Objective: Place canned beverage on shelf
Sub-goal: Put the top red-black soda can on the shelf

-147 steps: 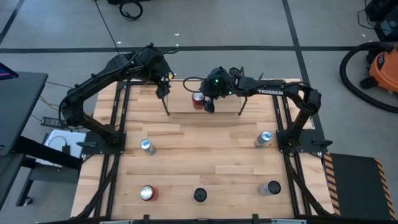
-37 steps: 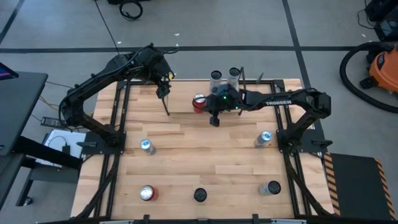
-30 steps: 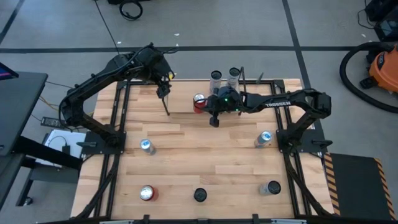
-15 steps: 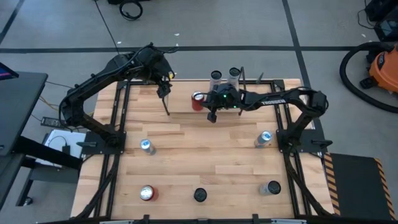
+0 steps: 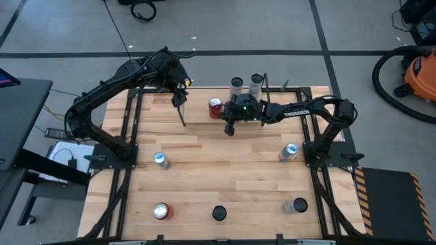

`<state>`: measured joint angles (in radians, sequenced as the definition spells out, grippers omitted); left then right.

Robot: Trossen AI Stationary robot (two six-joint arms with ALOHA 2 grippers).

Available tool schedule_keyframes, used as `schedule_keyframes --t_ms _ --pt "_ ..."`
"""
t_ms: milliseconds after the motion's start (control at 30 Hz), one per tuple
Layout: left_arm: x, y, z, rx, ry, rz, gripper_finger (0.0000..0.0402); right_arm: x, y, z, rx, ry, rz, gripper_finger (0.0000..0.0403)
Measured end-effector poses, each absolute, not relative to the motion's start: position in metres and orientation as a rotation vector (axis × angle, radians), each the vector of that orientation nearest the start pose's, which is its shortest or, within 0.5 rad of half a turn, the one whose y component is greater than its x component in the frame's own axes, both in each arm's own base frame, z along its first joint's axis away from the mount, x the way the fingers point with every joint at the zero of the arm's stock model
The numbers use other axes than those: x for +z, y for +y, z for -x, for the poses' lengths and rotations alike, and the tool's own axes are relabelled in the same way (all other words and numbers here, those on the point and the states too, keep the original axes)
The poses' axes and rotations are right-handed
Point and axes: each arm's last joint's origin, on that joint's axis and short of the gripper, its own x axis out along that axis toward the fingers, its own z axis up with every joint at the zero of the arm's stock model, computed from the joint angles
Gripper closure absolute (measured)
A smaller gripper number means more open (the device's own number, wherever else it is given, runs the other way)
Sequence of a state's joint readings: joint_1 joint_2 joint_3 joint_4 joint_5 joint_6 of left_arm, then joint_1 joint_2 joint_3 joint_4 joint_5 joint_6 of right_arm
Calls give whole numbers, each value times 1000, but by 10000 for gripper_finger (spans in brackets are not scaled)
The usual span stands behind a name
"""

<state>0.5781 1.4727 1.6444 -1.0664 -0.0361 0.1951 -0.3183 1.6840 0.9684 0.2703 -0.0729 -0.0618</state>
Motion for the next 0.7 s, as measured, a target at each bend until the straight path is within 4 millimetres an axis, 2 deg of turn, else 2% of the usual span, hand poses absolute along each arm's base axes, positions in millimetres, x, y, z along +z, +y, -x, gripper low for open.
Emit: schedule_keyframes --t_ms 133,267,433,700 --pt "393 158 -240 486 912 63 111 213 -111 -346 -232 390 -22 396" --pt "394 158 -241 489 894 57 111 208 -115 -352 -256 355 -38 396" --pt "394 158 -241 489 895 58 111 195 -122 -359 -276 391 -57 396" --pt "394 158 -241 489 897 58 111 199 -126 -361 -382 379 -34 396"
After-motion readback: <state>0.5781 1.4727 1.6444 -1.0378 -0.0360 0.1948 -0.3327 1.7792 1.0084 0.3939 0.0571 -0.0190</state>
